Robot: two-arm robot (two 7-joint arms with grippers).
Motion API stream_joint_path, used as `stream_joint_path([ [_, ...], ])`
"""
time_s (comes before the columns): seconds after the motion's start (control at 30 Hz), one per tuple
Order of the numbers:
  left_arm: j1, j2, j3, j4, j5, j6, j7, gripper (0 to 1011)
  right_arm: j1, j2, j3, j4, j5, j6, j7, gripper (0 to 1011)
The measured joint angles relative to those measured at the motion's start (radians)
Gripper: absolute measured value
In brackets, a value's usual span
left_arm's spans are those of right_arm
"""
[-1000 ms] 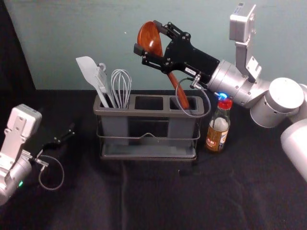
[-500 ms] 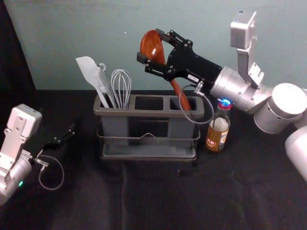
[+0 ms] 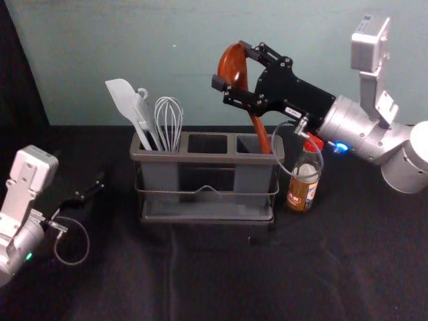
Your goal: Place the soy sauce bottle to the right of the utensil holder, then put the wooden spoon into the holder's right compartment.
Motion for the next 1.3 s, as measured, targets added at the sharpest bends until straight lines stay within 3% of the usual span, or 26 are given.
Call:
stream_joint_path([
  [0.9,0.0,0.0,0.0,0.0,0.0,0.0,0.0,1011,-0.104,0.146,0.045,-0.175,0.03,0.085,-0.028,840],
  [1.3,0.0,0.0,0.0,0.0,0.0,0.0,0.0,1011,-0.109,0.137,0.045,-0.143,0.047,0.072,-0.017,840],
])
